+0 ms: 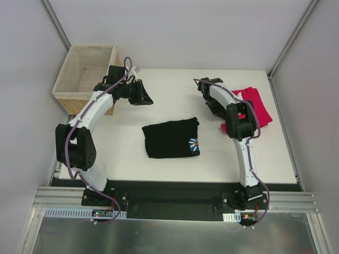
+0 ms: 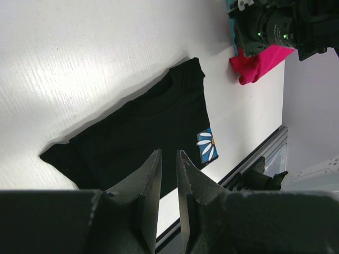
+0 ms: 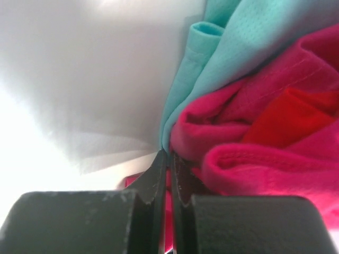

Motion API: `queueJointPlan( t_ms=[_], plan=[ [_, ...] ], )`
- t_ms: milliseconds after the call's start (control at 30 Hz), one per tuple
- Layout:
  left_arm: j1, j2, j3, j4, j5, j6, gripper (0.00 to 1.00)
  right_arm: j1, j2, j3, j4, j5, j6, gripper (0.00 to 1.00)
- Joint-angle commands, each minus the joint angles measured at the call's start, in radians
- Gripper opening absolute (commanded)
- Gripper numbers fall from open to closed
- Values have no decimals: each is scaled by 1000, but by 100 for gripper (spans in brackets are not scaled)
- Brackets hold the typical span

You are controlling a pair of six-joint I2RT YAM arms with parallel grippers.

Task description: Fold and stack the t-shirts

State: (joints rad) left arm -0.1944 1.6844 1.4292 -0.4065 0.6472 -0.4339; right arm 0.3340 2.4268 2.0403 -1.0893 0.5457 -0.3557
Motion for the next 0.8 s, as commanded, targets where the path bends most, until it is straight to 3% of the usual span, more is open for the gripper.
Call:
queueJointPlan(
  t_ms=[0, 333, 633, 767],
  plan=[
    [9, -83, -15, -3, 19, -11, 17, 33, -107, -31, -104, -243, 130, 0],
    [9, -187, -78, -2, 23, -25, 17, 115, -186, -212, -100, -392, 198, 0],
    [9, -295, -130, -3, 8, -32, 18, 197, -202, -301, -86, -418, 265, 0],
    [9, -321, -154, -5, 5, -39, 21, 201, -230, -287, -81, -374, 322, 25]
  ],
)
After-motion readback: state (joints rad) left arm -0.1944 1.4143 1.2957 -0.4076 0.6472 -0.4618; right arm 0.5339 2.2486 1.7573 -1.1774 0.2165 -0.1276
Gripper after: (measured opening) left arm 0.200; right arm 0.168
